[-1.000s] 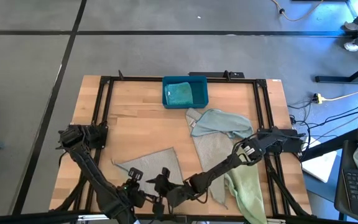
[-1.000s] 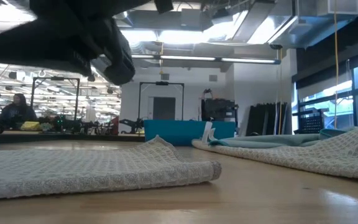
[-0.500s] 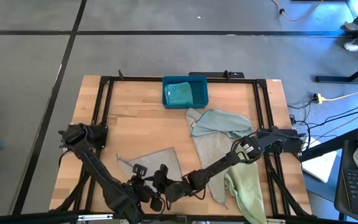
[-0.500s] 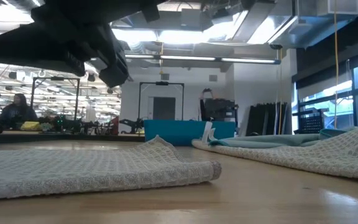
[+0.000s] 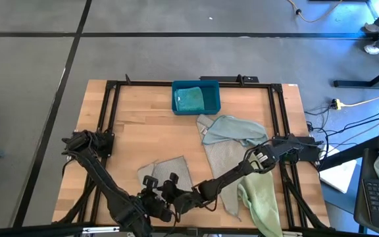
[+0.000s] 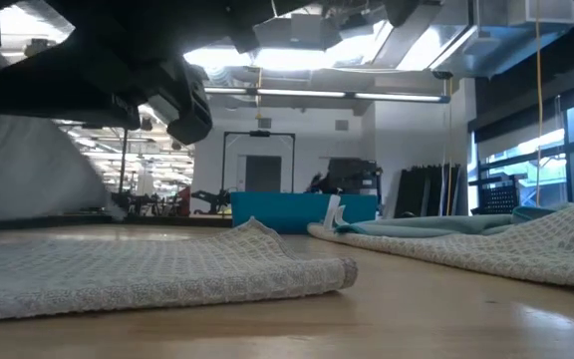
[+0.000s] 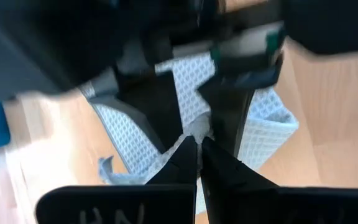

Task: Fold microfiber towels
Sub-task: Fold the left gray towel

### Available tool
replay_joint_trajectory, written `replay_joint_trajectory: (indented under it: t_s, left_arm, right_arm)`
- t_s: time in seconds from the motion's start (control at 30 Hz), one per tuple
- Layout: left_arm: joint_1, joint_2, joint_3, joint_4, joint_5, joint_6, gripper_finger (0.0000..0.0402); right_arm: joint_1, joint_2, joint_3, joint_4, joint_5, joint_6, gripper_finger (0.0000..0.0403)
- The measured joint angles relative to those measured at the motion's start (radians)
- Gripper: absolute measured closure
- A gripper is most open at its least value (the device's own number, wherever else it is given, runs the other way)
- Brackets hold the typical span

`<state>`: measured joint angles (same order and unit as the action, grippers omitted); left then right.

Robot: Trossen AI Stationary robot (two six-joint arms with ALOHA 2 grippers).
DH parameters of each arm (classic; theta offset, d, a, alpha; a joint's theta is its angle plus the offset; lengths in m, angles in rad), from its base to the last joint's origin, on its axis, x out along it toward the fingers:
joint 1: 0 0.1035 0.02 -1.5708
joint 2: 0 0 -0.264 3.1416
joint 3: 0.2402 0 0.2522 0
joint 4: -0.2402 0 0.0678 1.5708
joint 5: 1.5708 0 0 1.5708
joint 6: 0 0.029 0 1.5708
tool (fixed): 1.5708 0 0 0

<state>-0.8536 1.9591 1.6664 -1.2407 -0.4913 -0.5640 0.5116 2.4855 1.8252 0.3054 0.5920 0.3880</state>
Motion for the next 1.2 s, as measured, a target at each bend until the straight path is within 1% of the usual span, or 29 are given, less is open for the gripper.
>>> replay_joint_trajectory:
  t_s: [0.13,0.37,0.53,0.63,0.7,0.77,0.9,0.93,0.97,1.07,1.17,1.2]
  left_arm:
    - [0.000,0.000,-0.024,-0.002,0.009,-0.007,0.0401]
    - [0.001,0.001,-0.025,0.014,0.009,-0.007,0.0401]
    - [0.001,0.001,-0.025,0.078,0.025,0.033,0.0401]
    - [0.001,0.002,-0.026,0.103,0.029,0.050,0.0401]
    - [0.004,0.002,-0.026,0.097,0.027,0.051,0.0401]
    - [0.006,0.002,-0.026,0.096,0.028,0.051,0.0401]
    - [0.006,0.002,-0.026,0.096,0.025,0.051,0.0401]
    - [0.006,0.002,-0.026,0.096,0.026,0.051,0.0401]
    - [0.006,0.002,-0.026,0.096,0.026,0.052,0.0401]
    - [0.003,0.002,-0.026,0.073,0.017,0.061,0.0395]
    - [-0.005,0.002,-0.026,-0.022,-0.015,0.047,0.0382]
    - [-0.008,-0.001,-0.026,-0.060,-0.027,0.035,0.0377]
  right_arm:
    - [0.011,0.000,0.000,0.001,-0.015,0.000,0.0245]
    - [0.016,0.000,0.000,0.007,-0.017,0.003,0.0246]
    - [0.012,0.000,0.000,0.020,-0.010,0.027,0.0246]
    - [0.014,0.000,0.000,0.016,-0.010,0.030,0.0254]
    - [0.013,0.000,0.000,0.014,-0.010,0.027,0.0269]
    - [0.013,0.000,0.000,0.013,-0.009,0.025,0.0294]
    - [0.013,0.000,0.000,-0.005,-0.017,0.020,0.0372]
    - [0.013,0.000,-0.001,-0.010,-0.023,0.020,0.0386]
    - [0.013,0.000,-0.001,-0.015,-0.026,0.018,0.0391]
    - [0.012,0.000,-0.001,-0.031,-0.024,0.011,0.0387]
    - [0.008,-0.001,0.000,-0.044,-0.019,0.011,0.0393]
    - [0.007,-0.001,0.000,-0.048,-0.035,0.011,0.0395]
